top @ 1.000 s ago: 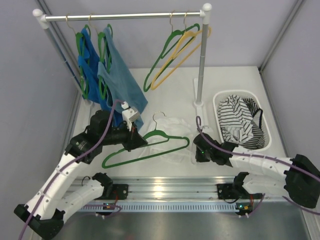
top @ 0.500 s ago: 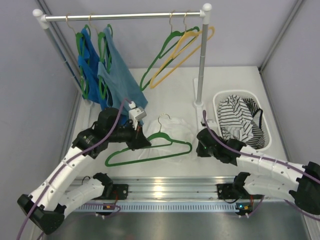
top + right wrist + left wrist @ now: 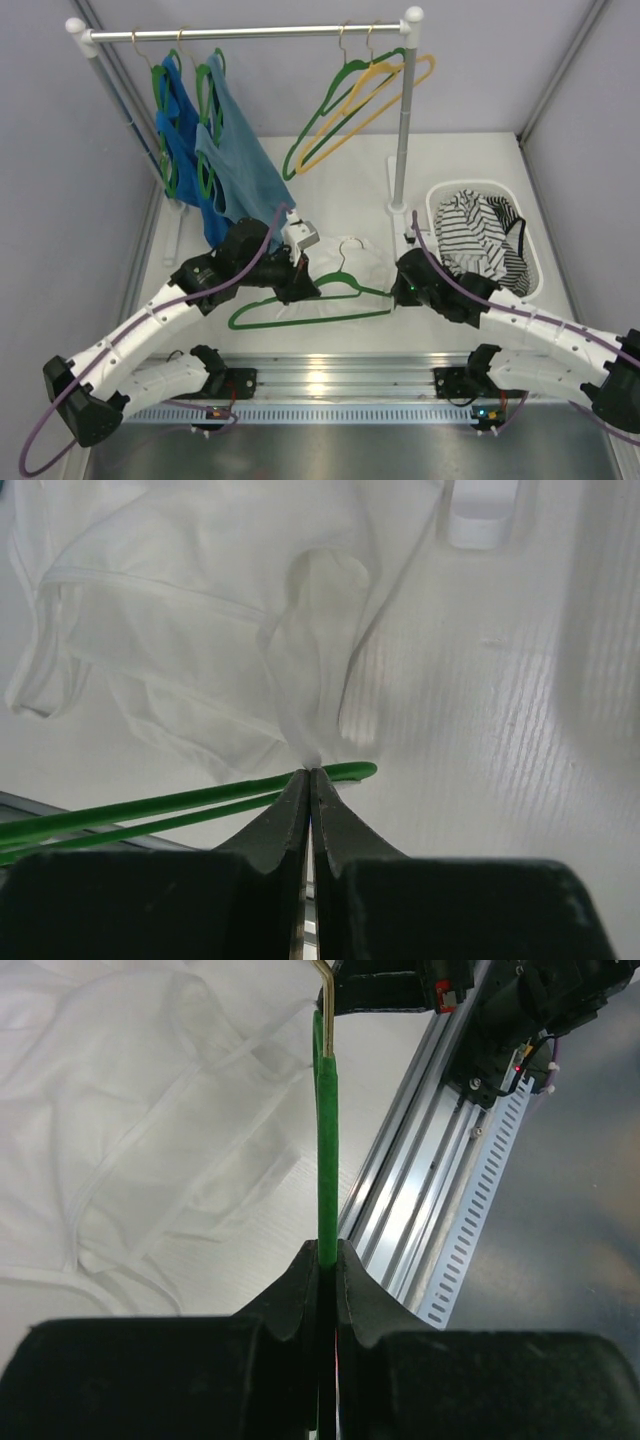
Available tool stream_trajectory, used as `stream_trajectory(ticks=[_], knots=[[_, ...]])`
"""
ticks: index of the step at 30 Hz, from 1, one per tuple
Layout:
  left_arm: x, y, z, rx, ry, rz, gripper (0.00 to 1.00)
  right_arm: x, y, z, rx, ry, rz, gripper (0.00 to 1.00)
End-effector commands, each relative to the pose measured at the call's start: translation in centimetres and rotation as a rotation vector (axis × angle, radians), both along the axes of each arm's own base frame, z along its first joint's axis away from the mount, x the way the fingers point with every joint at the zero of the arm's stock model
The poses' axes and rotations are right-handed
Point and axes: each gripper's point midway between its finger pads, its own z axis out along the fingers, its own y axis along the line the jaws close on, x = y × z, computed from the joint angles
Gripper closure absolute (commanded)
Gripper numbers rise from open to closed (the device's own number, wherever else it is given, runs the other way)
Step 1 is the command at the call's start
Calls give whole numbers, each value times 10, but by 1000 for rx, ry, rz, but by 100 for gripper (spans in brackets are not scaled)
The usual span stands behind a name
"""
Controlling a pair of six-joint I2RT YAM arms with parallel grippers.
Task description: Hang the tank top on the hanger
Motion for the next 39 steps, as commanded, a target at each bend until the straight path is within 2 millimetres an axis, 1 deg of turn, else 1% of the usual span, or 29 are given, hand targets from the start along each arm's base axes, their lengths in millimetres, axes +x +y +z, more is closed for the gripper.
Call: stream_trajectory(ticks=[1, 2, 3, 6, 8, 12, 13, 14, 15, 16, 17, 19, 20, 22, 23, 24, 29, 35, 39], knots=[[23, -16, 16, -78, -130, 30, 100, 9, 5, 28, 40, -56, 2, 100], [30, -18, 20, -93, -160, 56, 100, 10, 5, 32, 46, -62, 1, 100], [32, -17, 16, -90, -162, 67, 100, 9, 5, 33, 44, -64, 6, 100], [40, -16, 16, -88, -193, 104, 100, 8, 0, 32, 22, -62, 4, 100], [41, -14, 16, -79, -202, 108, 100, 7, -3, 29, 7, -56, 3, 100], [35, -19, 10, -88, -174, 71, 100, 6, -3, 31, 11, -59, 7, 100], [32, -24, 15, -126, -180, 46, 100, 7, -2, 33, 16, -63, 9, 100], [31, -26, 10, -136, -176, 41, 100, 8, -1, 38, 22, -72, 10, 100], [30, -28, 9, -152, -173, 45, 100, 9, -1, 40, 24, -75, 7, 100], [29, -33, 16, -192, -194, 27, 100, 10, 0, 42, 24, -79, 7, 100], [27, -34, 10, -194, -185, 24, 100, 11, 1, 47, 28, -89, 7, 100], [27, -39, 12, -225, -184, 26, 100, 13, 0, 47, 12, -87, 7, 100], [27, -41, 7, -222, -178, 26, 100, 15, 2, 52, 17, -94, 9, 100], [24, -46, 3, -226, -181, 21, 100, 16, 3, 53, 12, -94, 13, 100], [25, -46, -2, -223, -183, 28, 100, 16, 4, 55, 13, -98, 17, 100], [26, -50, 1, -246, -200, 31, 100, 17, 4, 56, 14, -101, 17, 100], [28, -56, -3, -305, -210, 47, 100, 18, 7, 59, 24, -104, 26, 100], [39, -59, -21, -293, -188, 101, 100, 17, 8, 56, 14, -92, 36, 100], [50, -55, -19, -297, -226, 159, 100, 12, 3, 51, 10, -81, 34, 100]])
